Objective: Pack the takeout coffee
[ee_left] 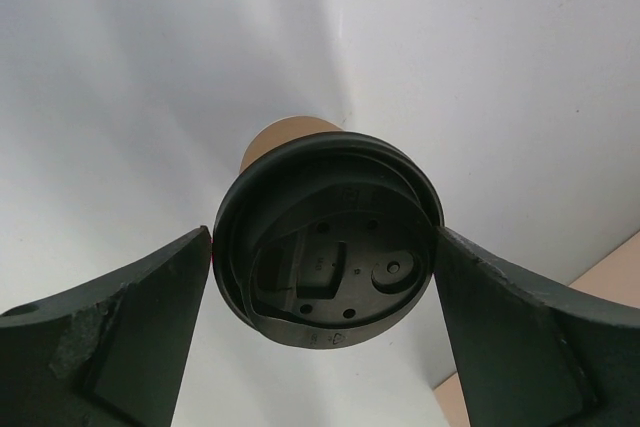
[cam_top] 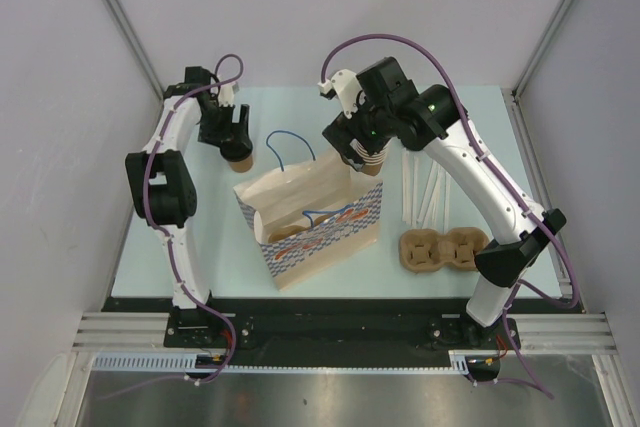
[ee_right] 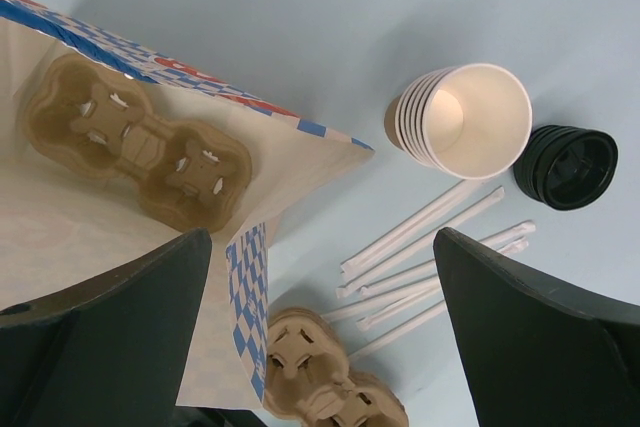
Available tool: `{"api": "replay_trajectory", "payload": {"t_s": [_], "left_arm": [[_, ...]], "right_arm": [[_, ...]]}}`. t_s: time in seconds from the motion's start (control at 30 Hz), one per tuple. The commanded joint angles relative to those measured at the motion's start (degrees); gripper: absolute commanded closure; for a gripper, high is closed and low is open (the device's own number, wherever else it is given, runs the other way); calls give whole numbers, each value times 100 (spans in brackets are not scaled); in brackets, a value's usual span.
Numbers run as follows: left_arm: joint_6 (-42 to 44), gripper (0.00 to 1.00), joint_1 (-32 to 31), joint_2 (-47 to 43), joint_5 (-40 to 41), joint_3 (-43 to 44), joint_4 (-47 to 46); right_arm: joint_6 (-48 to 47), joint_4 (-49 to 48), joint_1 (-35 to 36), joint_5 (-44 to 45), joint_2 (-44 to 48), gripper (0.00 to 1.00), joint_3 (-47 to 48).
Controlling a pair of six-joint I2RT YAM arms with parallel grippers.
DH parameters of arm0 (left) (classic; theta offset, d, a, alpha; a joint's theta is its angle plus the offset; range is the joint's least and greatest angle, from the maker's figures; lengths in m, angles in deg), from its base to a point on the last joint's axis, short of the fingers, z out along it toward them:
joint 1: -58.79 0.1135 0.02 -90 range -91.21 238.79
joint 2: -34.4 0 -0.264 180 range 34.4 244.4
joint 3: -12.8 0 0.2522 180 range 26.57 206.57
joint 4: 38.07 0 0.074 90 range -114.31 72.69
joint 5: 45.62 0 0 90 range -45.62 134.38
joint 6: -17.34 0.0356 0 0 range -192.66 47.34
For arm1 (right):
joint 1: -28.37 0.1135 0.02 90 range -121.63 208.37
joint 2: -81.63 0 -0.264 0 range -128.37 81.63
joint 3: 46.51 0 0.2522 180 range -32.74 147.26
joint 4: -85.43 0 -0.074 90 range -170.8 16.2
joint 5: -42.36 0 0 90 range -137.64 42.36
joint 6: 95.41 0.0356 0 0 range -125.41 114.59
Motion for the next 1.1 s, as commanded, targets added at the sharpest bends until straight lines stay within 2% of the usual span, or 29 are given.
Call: {"api": "replay_trajectory", "payload": {"t_s": [0.0,0.17,0.27,0.33,0.47,0.6,0.87,1.07], "left_arm": [[-290,6,60,-239,397,-69,213],[-361,12,60,-292,520,-105,133],[-353,22,51,-283,485,-105,159],[-318,33,60,-301,406,-114,186],[-169,45,59,-397,265,-114,230],[-10,49,51,-599,186,-114,274],[482,50,60,-1416,-402,-333,292],[1193,51,112,-2610,-842,-851,-182]], "right_arm": [[-3,-189,-21,-50,76,0,62],[23,-216,-21,-59,67,0,61],[41,-224,-21,-50,76,0,70],[49,-250,-21,-50,76,0,70],[14,-312,-21,-33,84,0,70],[-73,-356,-21,-85,67,0,79],[-302,-611,-21,-94,5,0,158],[-285,-795,-92,-348,5,0,255]]}}
